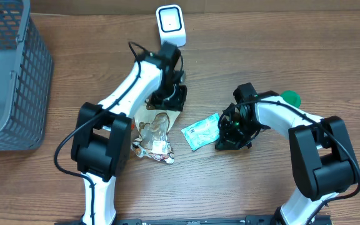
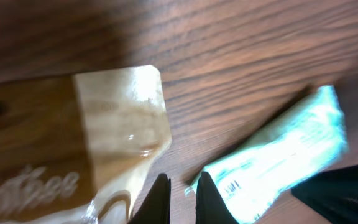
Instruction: Scan the item barcode
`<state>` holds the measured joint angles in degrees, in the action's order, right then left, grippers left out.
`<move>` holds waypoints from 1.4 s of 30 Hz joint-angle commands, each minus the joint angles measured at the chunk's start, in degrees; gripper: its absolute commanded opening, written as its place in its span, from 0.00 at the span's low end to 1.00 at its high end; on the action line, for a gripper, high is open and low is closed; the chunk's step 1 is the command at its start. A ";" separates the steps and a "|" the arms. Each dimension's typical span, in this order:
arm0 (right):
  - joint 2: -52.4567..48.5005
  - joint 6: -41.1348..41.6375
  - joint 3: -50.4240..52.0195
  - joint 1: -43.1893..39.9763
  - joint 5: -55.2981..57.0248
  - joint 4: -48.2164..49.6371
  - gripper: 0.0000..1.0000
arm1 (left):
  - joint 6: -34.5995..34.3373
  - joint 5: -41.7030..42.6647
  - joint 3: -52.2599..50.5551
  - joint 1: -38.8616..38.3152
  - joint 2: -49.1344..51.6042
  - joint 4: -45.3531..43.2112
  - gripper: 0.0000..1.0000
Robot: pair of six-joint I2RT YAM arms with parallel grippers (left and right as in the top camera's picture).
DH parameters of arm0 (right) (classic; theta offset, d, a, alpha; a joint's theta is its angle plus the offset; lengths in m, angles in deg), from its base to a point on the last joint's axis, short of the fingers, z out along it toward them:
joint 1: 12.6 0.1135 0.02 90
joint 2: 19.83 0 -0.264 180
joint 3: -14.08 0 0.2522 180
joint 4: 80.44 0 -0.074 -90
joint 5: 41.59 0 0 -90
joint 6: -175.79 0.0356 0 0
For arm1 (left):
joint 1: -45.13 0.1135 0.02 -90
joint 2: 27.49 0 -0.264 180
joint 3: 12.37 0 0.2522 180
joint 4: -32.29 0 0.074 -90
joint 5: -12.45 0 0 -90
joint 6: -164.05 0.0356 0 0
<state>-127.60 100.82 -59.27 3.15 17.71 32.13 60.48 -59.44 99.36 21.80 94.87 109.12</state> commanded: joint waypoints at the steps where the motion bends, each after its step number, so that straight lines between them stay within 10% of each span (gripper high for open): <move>1: -0.31 -5.31 -7.76 0.00 -0.90 -4.90 0.17 | 0.28 -0.48 3.96 -0.61 -0.94 5.33 0.04; 28: -3.72 -2.84 -12.35 -0.04 5.20 -0.42 0.14 | -6.29 -0.85 -18.45 -11.96 -0.87 -7.10 0.04; 42: -3.74 -2.86 -12.04 -0.04 5.20 0.28 0.15 | -6.84 -16.17 -12.92 -11.85 -1.40 -0.17 0.04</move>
<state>-130.85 97.80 -71.16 3.15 21.69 31.91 54.61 -70.26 83.47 9.91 92.16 108.07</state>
